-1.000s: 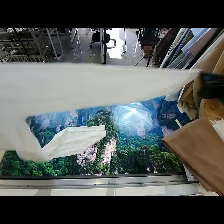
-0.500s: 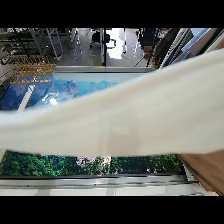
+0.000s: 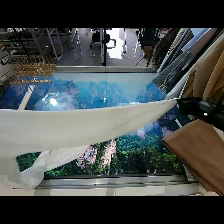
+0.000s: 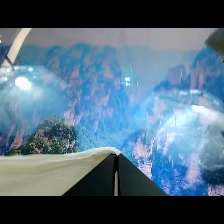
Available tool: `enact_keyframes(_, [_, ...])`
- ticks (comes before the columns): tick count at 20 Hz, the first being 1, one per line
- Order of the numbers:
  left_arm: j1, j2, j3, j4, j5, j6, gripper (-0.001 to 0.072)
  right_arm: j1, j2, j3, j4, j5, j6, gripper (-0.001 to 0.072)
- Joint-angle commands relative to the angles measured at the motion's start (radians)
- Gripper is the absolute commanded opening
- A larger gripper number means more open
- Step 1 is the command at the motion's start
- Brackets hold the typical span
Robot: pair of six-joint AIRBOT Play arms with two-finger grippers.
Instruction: Fold the clothes and pants, and hang the long-sleeved shirts on hangers.
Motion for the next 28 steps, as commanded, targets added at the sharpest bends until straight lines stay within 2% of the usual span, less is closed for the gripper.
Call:
enact_keyframes(1, [-0.077, -0.127, 0.0, 0.136, 0.037, 0.006, 0.0009, 0.048, -0.161, -0.146, 0.014, -0.263, 0.016, 0.0008])
enact_keyframes(3, [-0.163, -0.211, 0.0, 0.087, 0.148, 0.007, 0.0009, 0.101, -0.327, -0.135, 0.014, -0.473, 0.016, 0.0008])
enact_keyframes(5, [-0.267, -0.296, 0.0, -0.053, 0.266, 0.069, 0.0009, 0.138, -0.507, -0.083, 0.015, -0.661, 0.016, 0.0008])
enact_keyframes(7, [-0.38, -0.376, 0.002, -0.197, 0.377, 0.153, 0.001, 0.156, -0.681, 0.023, 0.014, -0.733, 0.015, 0.0008])
enact_keyframes(10, [-0.515, -0.446, 0.002, -0.317, 0.505, 0.322, 0.0012, 0.179, -0.882, 0.201, 0.014, -0.748, 0.012, 0.0012])
enact_keyframes(11, [-0.544, -0.454, 0.002, -0.328, 0.543, 0.369, 0.0074, 0.182, -0.926, 0.248, 0.014, -0.751, 0.01, 0.0013])
enact_keyframes(12, [-0.563, -0.454, 0.002, -0.327, 0.574, 0.4, 0.0258, 0.182, -0.951, 0.278, 0.014, -0.751, 0.008, 0.0026])
enact_keyframes(13, [-0.565, -0.451, 0.003, -0.327, 0.568, 0.405, 0.0469, 0.18, -0.957, 0.294, 0.015, -0.734, 0.009, 0.0199])
enact_keyframes(14, [-0.553, -0.443, 0.003, -0.307, 0.537, 0.404, 0.0623, 0.171, -0.948, 0.305, 0.023, -0.673, 0.01, 0.047])
enact_keyframes(15, [-0.526, -0.429, 0.003, -0.244, 0.476, 0.378, 0.0623, 0.156, -0.933, 0.316, 0.031, -0.564, 0.01, 0.0524])
enact_keyframes(16, [-0.485, -0.406, 0.003, -0.12, 0.418, 0.304, 0.0621, 0.141, -0.914, 0.319, 0.04, -0.443, 0.009, 0.0517])
enact_keyframes(17, [-0.441, -0.378, 0.003, 0.052, 0.372, 0.196, 0.06, 0.125, -0.892, 0.319, 0.041, -0.306, -0.001, 0.0517])
enact_keyframes(19, [-0.341, -0.312, 0.003, 0.503, 0.259, -0.066, 0.0589, 0.111, -0.851, 0.315, 0.047, -0.059, -0.05, 0.0516])
enact_keyframes(21, [-0.257, -0.263, 0.003, 0.915, 0.13, -0.24, 0.0589, 0.122, -0.801, 0.28, 0.127, 0.131, -0.106, 0.0516])
enact_keyframes(22, [-0.228, -0.255, 0.003, 1.049, 0.088, -0.3, 0.0589, 0.135, -0.771, 0.245, 0.194, 0.201, -0.118, 0.0513])
enact_keyframes(24, [-0.181, -0.262, 0.0, 1.181, 0.044, -0.393, 0.0589, 0.188, -0.728, 0.159, 0.341, 0.32, -0.126, 0.05])
enact_keyframes(25, [-0.165, -0.273, 0.0, 1.184, 0.042, -0.414, 0.0567, 0.227, -0.718, 0.116, 0.402, 0.367, -0.123, 0.0489])
enact_keyframes(26, [-0.158, -0.286, 0.0, 1.171, 0.043, -0.426, 0.0529, 0.272, -0.716, 0.076, 0.462, 0.388, -0.121, 0.0475])
enact_keyframes(28, [-0.159, -0.31, 0.0, 1.161, 0.044, -0.426, 0.0529, 0.377, -0.718, 0.006, 0.528, 0.326, -0.076, 0.0454])
